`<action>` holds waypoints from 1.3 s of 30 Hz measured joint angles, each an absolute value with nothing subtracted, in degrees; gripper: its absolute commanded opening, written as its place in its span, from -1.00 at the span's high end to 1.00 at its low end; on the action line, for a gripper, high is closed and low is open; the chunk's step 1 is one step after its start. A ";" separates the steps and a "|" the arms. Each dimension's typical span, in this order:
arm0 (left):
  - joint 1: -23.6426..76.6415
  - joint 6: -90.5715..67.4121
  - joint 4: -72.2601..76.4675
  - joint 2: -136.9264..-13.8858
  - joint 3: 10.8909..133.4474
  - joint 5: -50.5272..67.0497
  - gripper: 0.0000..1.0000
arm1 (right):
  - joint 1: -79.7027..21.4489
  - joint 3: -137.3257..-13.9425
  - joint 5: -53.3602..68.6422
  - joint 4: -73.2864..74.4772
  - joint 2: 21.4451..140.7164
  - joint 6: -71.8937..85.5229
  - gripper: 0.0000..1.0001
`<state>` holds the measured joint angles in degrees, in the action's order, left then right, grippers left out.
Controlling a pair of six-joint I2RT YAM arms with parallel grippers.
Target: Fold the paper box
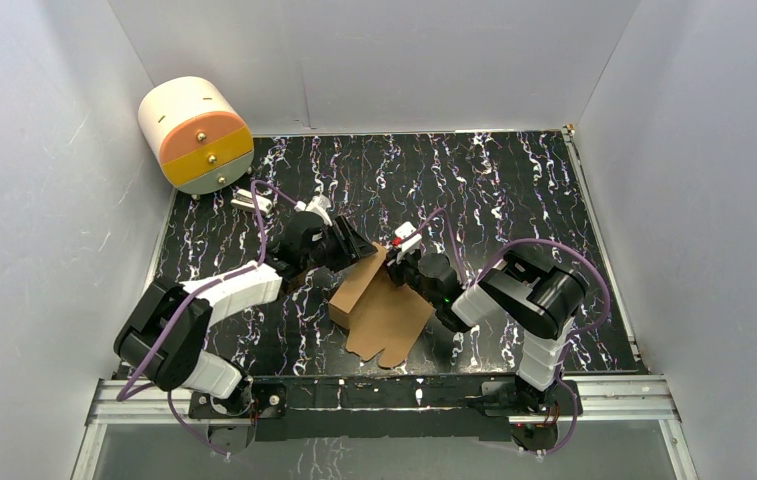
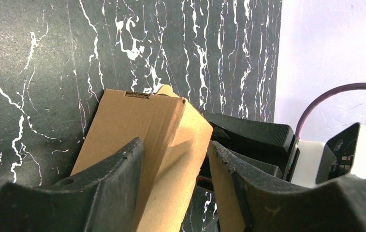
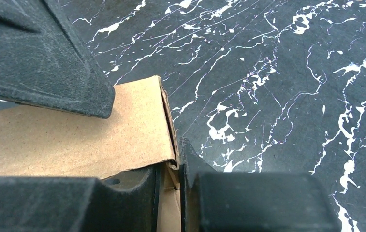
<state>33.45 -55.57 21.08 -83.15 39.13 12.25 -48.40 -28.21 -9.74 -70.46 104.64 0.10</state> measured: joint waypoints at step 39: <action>46.92 -37.12 -33.23 -80.38 69.78 -12.38 -0.55 | -47.05 -35.81 -24.53 -8.27 62.57 9.61 -0.97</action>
